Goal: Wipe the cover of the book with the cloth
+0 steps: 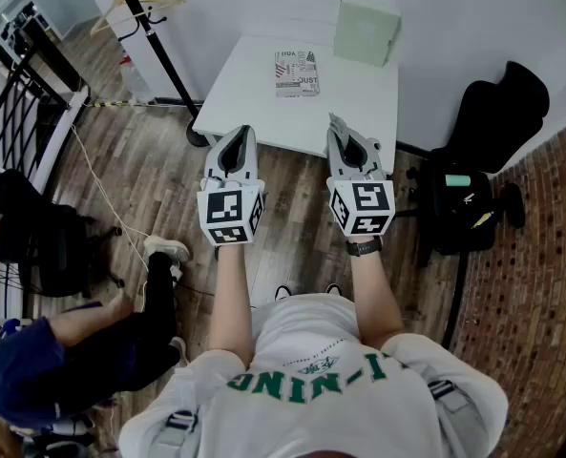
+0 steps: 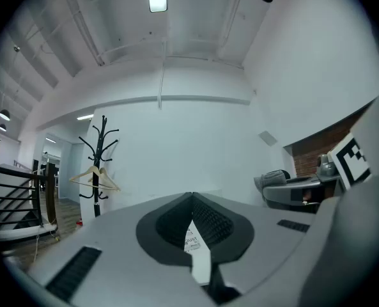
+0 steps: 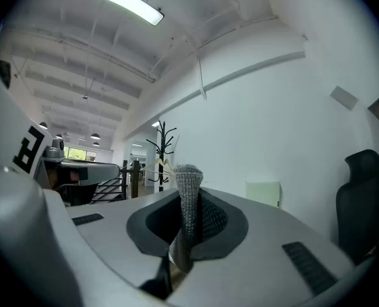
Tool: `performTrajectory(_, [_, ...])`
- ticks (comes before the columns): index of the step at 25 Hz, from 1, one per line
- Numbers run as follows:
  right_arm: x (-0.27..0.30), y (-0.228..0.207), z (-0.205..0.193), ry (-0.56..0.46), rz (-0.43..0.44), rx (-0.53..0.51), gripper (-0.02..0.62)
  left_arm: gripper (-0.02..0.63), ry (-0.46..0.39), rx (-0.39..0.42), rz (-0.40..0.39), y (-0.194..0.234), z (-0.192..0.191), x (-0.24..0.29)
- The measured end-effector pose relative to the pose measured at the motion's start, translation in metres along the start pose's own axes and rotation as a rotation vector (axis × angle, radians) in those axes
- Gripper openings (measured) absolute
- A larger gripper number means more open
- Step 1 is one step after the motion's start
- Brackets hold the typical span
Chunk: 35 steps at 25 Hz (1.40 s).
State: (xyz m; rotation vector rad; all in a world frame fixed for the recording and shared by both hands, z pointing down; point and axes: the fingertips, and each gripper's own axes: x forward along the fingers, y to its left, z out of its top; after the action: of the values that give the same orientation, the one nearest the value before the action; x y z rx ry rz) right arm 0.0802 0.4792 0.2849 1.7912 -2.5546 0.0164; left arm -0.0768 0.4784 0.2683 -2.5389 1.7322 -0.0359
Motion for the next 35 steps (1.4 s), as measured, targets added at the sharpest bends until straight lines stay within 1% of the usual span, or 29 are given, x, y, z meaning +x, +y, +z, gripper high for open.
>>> performTrajectory(4, [0.009, 0.018, -0.004, 0.007, 0.010, -0.006, 0.034, 0.011, -0.001, -0.018, 0.002, 0.017, -0.007, -0.004])
performTrajectory(10, [0.025, 0.033, -0.021, 0.045, 0.002, -0.002, 0.034, 0.012, 0.020, -0.031, -0.033, 0.037, -0.026, 0.004])
performTrajectory(13, [0.035, 0.029, -0.028, 0.057, -0.004, 0.008, 0.034, 0.012, 0.031, -0.044, -0.039, 0.044, -0.035, 0.014])
performTrajectory(16, [0.057, 0.016, -0.033, 0.062, -0.010, 0.023, 0.034, 0.012, 0.035, -0.052, -0.042, 0.048, -0.041, 0.037])
performTrajectory(19, [0.090, -0.003, -0.037, 0.052, 0.002, 0.056, 0.034, 0.012, 0.029, -0.043, -0.040, 0.053, -0.044, 0.070])
performTrajectory(23, [0.147, -0.031, -0.037, 0.033, 0.050, 0.100, 0.035, 0.012, 0.014, -0.028, -0.027, 0.060, -0.041, 0.128])
performTrajectory(26, [0.191, -0.061, -0.025, 0.017, 0.072, 0.121, 0.035, 0.012, 0.012, -0.013, -0.022, 0.061, -0.036, 0.177])
performTrajectory(30, [0.252, -0.091, -0.001, -0.006, 0.114, 0.116, 0.035, 0.012, 0.000, -0.004, -0.004, 0.072, -0.022, 0.243])
performTrajectory(32, [0.279, -0.105, 0.003, 0.002, 0.133, 0.107, 0.037, 0.012, 0.002, -0.002, -0.001, 0.075, -0.019, 0.276])
performTrajectory(35, [0.316, -0.127, -0.006, 0.043, 0.165, 0.106, 0.040, 0.012, 0.017, -0.006, 0.004, 0.076, -0.024, 0.318])
